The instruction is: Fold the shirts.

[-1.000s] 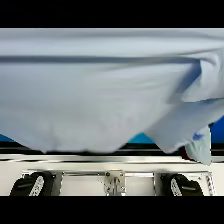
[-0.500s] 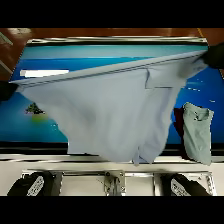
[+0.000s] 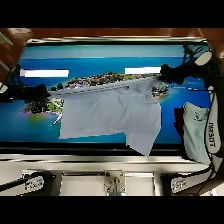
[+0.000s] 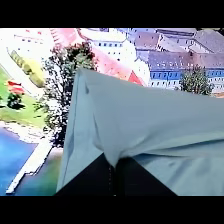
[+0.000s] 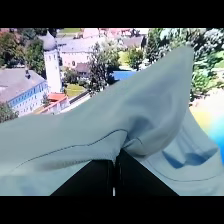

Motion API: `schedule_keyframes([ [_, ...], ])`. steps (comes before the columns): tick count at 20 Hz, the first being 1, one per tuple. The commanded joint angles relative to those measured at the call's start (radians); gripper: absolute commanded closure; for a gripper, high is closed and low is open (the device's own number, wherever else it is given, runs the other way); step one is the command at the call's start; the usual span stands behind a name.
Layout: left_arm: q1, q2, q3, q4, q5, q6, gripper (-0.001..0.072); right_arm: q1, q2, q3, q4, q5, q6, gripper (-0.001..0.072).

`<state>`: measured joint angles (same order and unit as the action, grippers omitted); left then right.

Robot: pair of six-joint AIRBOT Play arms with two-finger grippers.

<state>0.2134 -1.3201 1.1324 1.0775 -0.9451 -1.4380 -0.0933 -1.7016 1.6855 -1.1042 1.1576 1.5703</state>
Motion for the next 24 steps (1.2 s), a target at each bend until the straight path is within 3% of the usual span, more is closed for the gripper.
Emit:
schedule_keyframes([
  [1, -0.001, -0.140, -0.001, -0.145, -0.014, 0.000, 0.0648, 0.060, -0.094, 0.000, 0.039, -0.032, 0.015, 0.0624],
  [2, 0.000, -0.149, -0.001, -0.152, -0.026, 0.001, 0.0508, 0.066, -0.093, 0.001, 0.040, -0.061, 0.015, 0.0484],
  [3, 0.008, -0.148, 0.000, -0.150, -0.039, 0.004, 0.0252, 0.066, -0.085, 0.003, 0.057, -0.062, 0.010, 0.0197],
  [4, 0.027, -0.147, 0.015, -0.132, -0.089, 0.005, 0.0046, 0.051, -0.068, 0.016, 0.058, -0.032, -0.027, 0.0038],
  [6, 0.100, -0.146, 0.079, -0.011, -0.278, 0.004, 0.0040, 0.003, -0.016, 0.058, -0.012, 0.102, -0.107, 0.0038],
  [8, 0.186, -0.128, 0.092, 0.089, -0.457, 0.005, 0.0049, -0.063, 0.052, 0.063, -0.174, 0.277, -0.124, 0.0044],
  [9, 0.227, -0.109, 0.061, 0.109, -0.513, 0.016, 0.0052, -0.101, 0.075, 0.058, -0.222, 0.356, -0.124, 0.0142],
  [10, 0.262, -0.084, 0.010, 0.106, -0.531, 0.032, 0.0051, -0.148, 0.099, 0.031, -0.208, 0.423, -0.139, 0.0165],
  [13, 0.335, 0.001, -0.264, 0.064, -0.447, 0.069, 0.0031, -0.266, 0.173, -0.148, -0.055, 0.437, -0.156, 0.0135],
  [14, 0.346, 0.015, -0.354, 0.033, -0.401, 0.084, 0.0031, -0.291, 0.195, -0.223, 0.008, 0.409, -0.158, 0.0032],
  [16, 0.356, 0.017, -0.497, -0.066, -0.316, 0.148, 0.0031, -0.305, 0.210, -0.330, 0.082, 0.365, -0.158, 0.0032],
  [20, 0.355, 0.017, -0.610, -0.297, -0.192, 0.267, 0.0031, -0.270, 0.209, -0.389, 0.085, 0.303, -0.158, 0.0032],
  [24, 0.323, 0.016, -0.614, -0.346, -0.180, 0.274, 0.0035, -0.271, 0.209, -0.389, 0.093, 0.248, -0.158, 0.0032],
])
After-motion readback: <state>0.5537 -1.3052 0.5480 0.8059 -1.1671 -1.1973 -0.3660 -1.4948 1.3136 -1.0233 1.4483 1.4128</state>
